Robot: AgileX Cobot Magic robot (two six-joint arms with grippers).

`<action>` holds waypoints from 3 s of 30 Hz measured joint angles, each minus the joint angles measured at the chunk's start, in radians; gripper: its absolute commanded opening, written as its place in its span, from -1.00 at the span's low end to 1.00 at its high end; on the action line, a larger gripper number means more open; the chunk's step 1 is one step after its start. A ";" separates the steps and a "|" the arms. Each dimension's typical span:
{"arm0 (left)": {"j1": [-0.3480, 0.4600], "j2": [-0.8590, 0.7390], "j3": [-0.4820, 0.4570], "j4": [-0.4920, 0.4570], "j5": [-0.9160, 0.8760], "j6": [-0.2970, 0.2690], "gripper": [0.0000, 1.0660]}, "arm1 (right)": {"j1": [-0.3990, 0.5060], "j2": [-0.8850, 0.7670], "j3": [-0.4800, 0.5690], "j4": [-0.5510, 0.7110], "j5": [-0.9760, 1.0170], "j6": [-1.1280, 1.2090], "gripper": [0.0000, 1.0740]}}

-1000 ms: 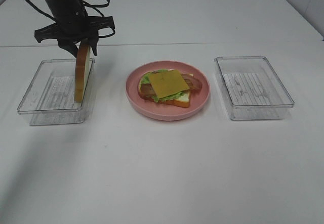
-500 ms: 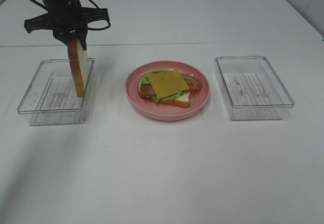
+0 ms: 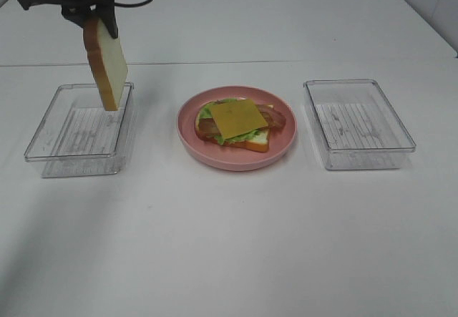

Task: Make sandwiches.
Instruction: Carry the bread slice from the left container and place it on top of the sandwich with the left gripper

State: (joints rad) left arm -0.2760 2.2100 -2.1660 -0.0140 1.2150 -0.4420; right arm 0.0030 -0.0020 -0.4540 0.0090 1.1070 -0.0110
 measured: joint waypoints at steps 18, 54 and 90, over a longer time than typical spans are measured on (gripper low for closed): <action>-0.051 -0.001 -0.069 -0.384 -0.059 0.173 -0.90 | 0.000 0.000 0.000 0.003 0.000 0.000 0.83; -0.144 0.259 -0.069 -0.678 -0.322 0.304 -0.77 | 0.000 0.000 0.000 0.003 0.000 0.000 0.83; -0.144 0.283 -0.069 -0.446 -0.210 0.289 0.62 | 0.000 0.000 0.000 0.003 0.000 0.000 0.83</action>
State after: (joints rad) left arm -0.4200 2.4930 -2.2350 -0.4600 1.0050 -0.1530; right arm 0.0030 -0.0020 -0.4540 0.0120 1.1070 -0.0110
